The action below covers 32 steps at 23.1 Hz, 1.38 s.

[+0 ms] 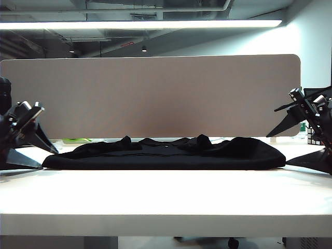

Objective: Fold the bottom side of the T-shirt horizontally towards the center, about one-third of the way, then fold the sleeve back towards the center, creating a straight line along the edge of the T-shirt, and finally fold the bottom of the T-shirt up towards the top, creating a neat rectangle.

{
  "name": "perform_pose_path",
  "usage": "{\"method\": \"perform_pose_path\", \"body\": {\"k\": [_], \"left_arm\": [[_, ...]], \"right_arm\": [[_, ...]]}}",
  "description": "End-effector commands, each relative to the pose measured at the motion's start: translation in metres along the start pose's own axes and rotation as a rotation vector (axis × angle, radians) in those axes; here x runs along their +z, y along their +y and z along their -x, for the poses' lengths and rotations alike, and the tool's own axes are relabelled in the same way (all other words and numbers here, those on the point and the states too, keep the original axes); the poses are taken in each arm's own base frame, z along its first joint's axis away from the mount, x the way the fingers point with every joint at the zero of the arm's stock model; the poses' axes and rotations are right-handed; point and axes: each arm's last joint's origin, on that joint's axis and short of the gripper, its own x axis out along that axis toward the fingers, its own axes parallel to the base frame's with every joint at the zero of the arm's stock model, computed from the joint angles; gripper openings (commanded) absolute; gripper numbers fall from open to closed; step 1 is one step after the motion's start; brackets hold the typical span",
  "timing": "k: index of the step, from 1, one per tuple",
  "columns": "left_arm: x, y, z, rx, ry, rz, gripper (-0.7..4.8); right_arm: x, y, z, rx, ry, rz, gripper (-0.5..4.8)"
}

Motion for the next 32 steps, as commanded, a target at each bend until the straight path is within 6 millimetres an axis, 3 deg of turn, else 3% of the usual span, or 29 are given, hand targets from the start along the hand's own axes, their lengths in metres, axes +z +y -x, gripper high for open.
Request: {"method": "perform_pose_path", "body": {"k": [1, 2, 6, 15, 20, 27, 29, 32], "left_arm": [[-0.007, 0.001, -0.01, 0.013, 0.026, 0.025, 2.42], [-0.009, -0.001, -0.016, 0.006, 0.028, 0.025, 2.42], [-0.012, -0.008, -0.024, 0.0, 0.036, 0.001, 2.42], [-0.012, -0.008, -0.023, -0.018, 0.046, 0.016, 2.42], [-0.011, -0.008, -0.023, -0.025, 0.033, 0.012, 2.42], [-0.009, -0.01, -0.023, -0.06, 0.027, -0.002, 2.39], [-0.009, -0.01, -0.023, -0.069, 0.029, -0.003, 2.36], [-0.008, -0.011, -0.023, -0.072, 0.023, -0.009, 1.98]], "right_arm": [[-0.007, -0.009, -0.004, -0.02, 0.025, -0.079, 3.44], [-0.007, -0.009, -0.006, -0.012, 0.024, -0.076, 3.21], [-0.012, -0.007, -0.009, 0.025, 0.076, -0.075, 3.13], [-0.018, -0.016, -0.006, -0.024, 0.158, -0.097, 3.13], [-0.012, -0.017, 0.0, -0.047, 0.12, -0.091, 2.99], [0.0, -0.009, -0.005, -0.042, 0.089, -0.054, 1.77], [0.002, -0.008, -0.005, -0.05, 0.077, -0.042, 0.96], [0.001, -0.008, -0.005, -0.06, 0.085, -0.023, 0.38]]}}
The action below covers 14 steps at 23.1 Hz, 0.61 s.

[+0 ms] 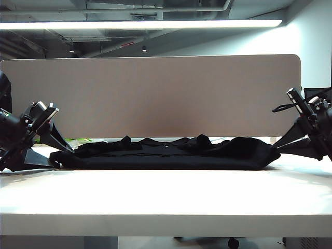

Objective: Fold the bottom side of the T-shirt horizontally towards the center, about one-third of the way, then fold the sleeve back towards the center, creating a straight line along the edge of the T-shirt, and finally fold the bottom of the T-shirt up towards the top, creating a neat rectangle.

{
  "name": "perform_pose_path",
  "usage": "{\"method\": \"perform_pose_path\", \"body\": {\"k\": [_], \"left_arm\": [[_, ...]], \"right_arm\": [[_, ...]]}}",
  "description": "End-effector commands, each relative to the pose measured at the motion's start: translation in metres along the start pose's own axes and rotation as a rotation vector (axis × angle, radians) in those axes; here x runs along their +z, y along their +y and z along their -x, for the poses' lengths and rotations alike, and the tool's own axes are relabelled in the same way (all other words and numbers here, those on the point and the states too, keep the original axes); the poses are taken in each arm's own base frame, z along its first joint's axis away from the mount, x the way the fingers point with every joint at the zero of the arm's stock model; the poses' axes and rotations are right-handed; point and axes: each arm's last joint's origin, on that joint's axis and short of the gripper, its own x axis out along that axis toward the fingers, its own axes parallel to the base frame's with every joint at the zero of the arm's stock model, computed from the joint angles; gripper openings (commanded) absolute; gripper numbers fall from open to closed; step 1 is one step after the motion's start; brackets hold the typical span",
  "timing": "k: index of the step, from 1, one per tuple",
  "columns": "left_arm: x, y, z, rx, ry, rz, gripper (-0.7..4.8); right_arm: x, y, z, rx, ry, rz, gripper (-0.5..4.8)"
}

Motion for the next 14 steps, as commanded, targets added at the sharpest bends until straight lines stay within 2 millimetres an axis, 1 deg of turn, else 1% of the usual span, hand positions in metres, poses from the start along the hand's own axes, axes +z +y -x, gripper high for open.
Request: {"method": "perform_pose_path", "body": {"k": [1, 2, 3, 4, 6, 8, 11, 14], "left_arm": [[-0.004, 0.002, -0.001, 0.0, 0.022, 0.024, 1.56], [-0.004, 0.002, -0.001, -0.002, 0.02, 0.022, 1.07], [-0.004, 0.002, -0.001, -0.004, 0.02, 0.022, 0.74], [-0.004, 0.001, -0.001, -0.031, 0.027, 0.02, -0.11], [-0.003, 0.0, -0.001, -0.086, 0.029, 0.005, -0.05], [0.001, -0.004, 0.006, -0.147, 0.035, 0.003, -0.05], [0.007, -0.012, 0.023, -0.137, 0.027, -0.026, -0.05], [0.013, -0.025, 0.046, -0.121, 0.013, -0.077, -0.05]], "right_arm": [[-0.007, -0.009, -0.001, -0.077, 0.032, -0.03, 0.35], [-0.008, -0.01, -0.001, -0.087, 0.038, -0.021, 0.03], [-0.008, -0.01, -0.001, -0.089, 0.041, -0.018, -0.02], [-0.009, -0.01, -0.001, -0.091, 0.043, -0.014, -0.02], [-0.008, -0.01, -0.001, -0.076, 0.052, -0.01, -0.02], [-0.007, -0.005, 0.0, -0.017, 0.083, 0.002, -0.02], [-0.005, 0.006, 0.008, -0.001, 0.083, 0.041, -0.03], [-0.001, 0.024, 0.022, 0.014, 0.063, 0.102, -0.03]]}}
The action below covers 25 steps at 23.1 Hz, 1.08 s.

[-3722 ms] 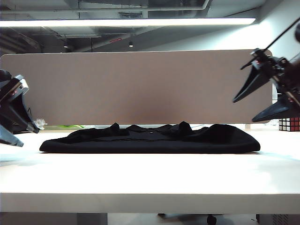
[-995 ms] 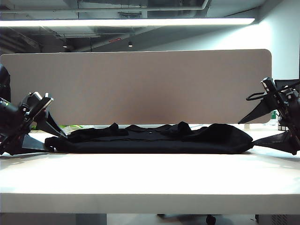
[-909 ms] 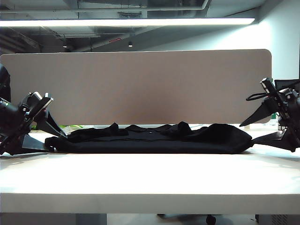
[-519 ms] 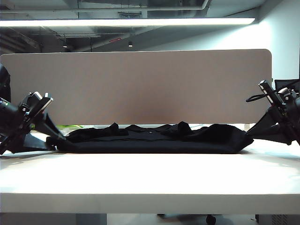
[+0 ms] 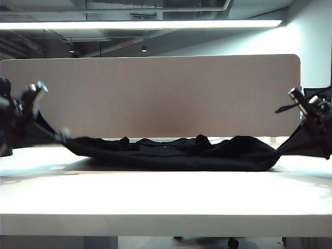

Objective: Fold the bottom side of the T-shirt horizontally towards the center, about one-third of the way, then fold the sleeve back towards the center, creating a straight line along the edge of the T-shirt, and finally fold the bottom of the T-shirt up towards the top, creating a neat rectangle.

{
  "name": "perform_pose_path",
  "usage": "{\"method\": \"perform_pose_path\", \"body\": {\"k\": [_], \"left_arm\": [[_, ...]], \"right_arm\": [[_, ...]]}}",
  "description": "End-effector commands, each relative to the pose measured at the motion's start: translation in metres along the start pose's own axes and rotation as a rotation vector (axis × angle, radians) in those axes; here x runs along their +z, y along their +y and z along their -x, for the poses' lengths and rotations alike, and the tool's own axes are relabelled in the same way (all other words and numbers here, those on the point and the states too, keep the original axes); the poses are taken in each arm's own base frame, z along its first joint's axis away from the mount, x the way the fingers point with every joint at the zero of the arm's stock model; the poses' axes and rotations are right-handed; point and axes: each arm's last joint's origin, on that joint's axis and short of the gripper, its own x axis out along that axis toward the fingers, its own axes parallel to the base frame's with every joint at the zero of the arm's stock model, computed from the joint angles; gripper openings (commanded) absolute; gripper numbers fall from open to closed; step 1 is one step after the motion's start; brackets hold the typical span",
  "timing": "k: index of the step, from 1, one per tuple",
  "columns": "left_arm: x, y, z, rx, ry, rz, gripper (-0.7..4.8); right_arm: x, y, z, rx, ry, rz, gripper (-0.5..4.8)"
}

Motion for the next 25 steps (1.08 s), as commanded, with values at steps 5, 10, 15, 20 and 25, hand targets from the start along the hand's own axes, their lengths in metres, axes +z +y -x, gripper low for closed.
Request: {"method": "perform_pose_path", "body": {"k": [5, 10, 15, 20, 25], "left_arm": [[0.011, -0.046, 0.045, 0.005, -0.031, -0.112, -0.05], [0.009, -0.079, 0.073, 0.033, -0.053, -0.16, -0.05], [0.007, -0.095, 0.088, 0.071, -0.081, -0.179, -0.05], [0.016, -0.095, 0.088, 0.134, -0.17, -0.229, -0.05], [0.032, -0.096, 0.086, 0.096, -0.295, -0.228, -0.05]], "right_arm": [[0.009, 0.051, 0.041, 0.062, -0.086, 0.152, -0.03], [0.007, 0.095, 0.083, 0.128, -0.195, 0.249, -0.03], [0.0, 0.117, 0.111, 0.145, -0.269, 0.299, -0.03], [0.002, 0.117, 0.112, 0.096, -0.327, 0.299, -0.03], [0.02, 0.113, 0.095, 0.098, -0.308, 0.292, -0.03]]}}
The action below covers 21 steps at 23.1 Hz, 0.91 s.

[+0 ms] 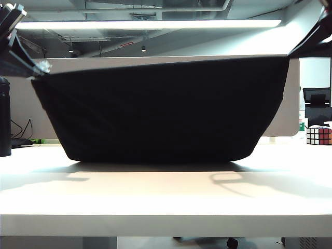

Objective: Fold the bottom side of the T-shirt horizontally towards the center, about one-third of the way, then fold the sleeve back towards the center, creating a straight line along the edge of the T-shirt, and finally fold the bottom of the T-shirt up towards the top, creating a neat rectangle.

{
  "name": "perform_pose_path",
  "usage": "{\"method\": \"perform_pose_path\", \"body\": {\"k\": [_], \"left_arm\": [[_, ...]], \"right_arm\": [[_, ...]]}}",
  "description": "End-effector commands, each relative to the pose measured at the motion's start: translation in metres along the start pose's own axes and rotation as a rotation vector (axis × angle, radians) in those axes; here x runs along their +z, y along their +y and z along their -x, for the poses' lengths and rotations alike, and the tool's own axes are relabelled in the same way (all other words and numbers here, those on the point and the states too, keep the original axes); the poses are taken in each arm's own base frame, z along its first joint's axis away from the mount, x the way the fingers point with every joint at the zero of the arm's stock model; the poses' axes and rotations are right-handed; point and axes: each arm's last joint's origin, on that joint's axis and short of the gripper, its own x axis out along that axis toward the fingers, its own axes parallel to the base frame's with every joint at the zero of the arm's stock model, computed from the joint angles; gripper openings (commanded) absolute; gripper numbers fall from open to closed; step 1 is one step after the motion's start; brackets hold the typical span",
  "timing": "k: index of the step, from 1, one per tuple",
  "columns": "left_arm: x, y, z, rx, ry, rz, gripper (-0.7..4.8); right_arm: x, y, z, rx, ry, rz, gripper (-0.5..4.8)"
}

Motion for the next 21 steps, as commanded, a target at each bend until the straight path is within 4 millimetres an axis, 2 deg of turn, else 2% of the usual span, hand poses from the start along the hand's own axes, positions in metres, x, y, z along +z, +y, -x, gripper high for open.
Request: {"method": "perform_pose_path", "body": {"k": [1, 5, 7, 10, 13, 14, 21], "left_arm": [[0.013, 0.003, -0.005, -0.019, -0.111, 0.0, -0.05], [0.018, 0.01, -0.014, -0.024, -0.159, -0.004, -0.05], [0.025, 0.018, -0.024, -0.032, -0.216, 0.007, -0.05], [0.035, 0.028, -0.039, -0.036, -0.208, 0.02, -0.05], [0.051, 0.036, -0.061, -0.058, -0.198, 0.014, -0.05], [0.062, 0.038, -0.075, -0.071, -0.199, 0.004, -0.05], [0.099, 0.045, -0.129, -0.061, -0.227, -0.028, -0.05]], "right_arm": [[0.016, -0.002, -0.016, 0.025, -0.004, 0.017, -0.03], [0.034, -0.007, -0.039, 0.043, -0.008, 0.031, -0.03], [0.049, -0.014, -0.059, 0.042, -0.007, 0.043, -0.03], [0.056, -0.02, -0.076, 0.04, 0.006, 0.043, -0.03], [0.058, -0.025, -0.094, 0.041, 0.025, 0.049, -0.03], [0.06, -0.032, -0.108, 0.037, 0.037, 0.055, -0.03], [0.075, -0.053, -0.164, 0.03, 0.048, 0.061, -0.03]]}}
